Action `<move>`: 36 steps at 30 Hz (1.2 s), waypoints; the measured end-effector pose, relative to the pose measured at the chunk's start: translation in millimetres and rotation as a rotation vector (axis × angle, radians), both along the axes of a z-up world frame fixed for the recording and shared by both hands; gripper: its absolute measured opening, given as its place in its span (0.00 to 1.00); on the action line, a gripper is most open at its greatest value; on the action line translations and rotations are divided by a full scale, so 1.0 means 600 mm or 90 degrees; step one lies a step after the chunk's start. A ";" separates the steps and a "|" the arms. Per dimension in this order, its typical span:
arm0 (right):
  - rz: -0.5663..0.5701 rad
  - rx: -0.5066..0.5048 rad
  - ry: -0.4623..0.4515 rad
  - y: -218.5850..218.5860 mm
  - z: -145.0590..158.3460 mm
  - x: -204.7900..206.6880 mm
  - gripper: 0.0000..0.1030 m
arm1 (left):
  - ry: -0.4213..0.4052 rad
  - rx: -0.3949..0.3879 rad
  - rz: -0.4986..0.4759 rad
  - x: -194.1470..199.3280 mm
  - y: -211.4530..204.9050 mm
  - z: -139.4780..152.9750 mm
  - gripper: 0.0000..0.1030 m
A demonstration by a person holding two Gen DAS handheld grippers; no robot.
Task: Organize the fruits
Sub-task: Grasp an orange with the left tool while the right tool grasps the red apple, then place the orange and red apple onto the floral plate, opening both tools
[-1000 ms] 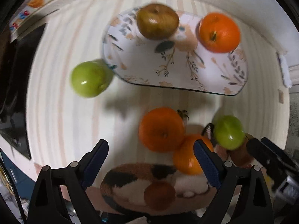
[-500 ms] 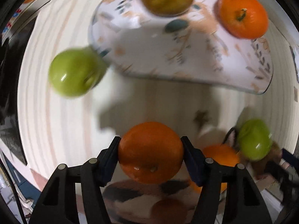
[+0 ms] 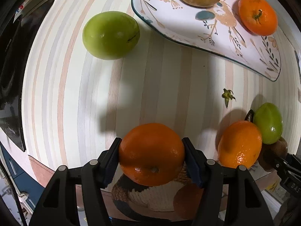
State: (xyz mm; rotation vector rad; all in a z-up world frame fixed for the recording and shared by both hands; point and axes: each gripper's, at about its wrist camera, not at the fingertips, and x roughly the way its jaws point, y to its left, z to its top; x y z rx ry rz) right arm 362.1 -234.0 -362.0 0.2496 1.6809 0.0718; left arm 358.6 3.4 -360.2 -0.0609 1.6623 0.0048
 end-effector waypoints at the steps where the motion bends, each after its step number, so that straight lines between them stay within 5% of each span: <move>1: -0.003 -0.003 -0.003 0.002 0.000 -0.001 0.66 | 0.001 -0.002 0.001 0.008 -0.005 0.002 0.60; 12: -0.037 0.015 -0.022 -0.006 0.010 -0.027 0.65 | -0.031 -0.023 -0.023 0.019 -0.019 0.068 0.60; 19: -0.057 0.082 -0.078 -0.016 0.104 -0.017 0.65 | -0.094 -0.084 -0.035 0.051 -0.033 0.175 0.60; 24: -0.049 0.102 -0.145 -0.006 0.167 0.042 0.65 | -0.131 -0.088 -0.044 0.144 -0.052 0.224 0.60; 36: 0.029 -0.015 -0.131 0.048 0.061 0.219 0.65 | -0.049 0.000 -0.067 0.262 -0.023 0.068 0.60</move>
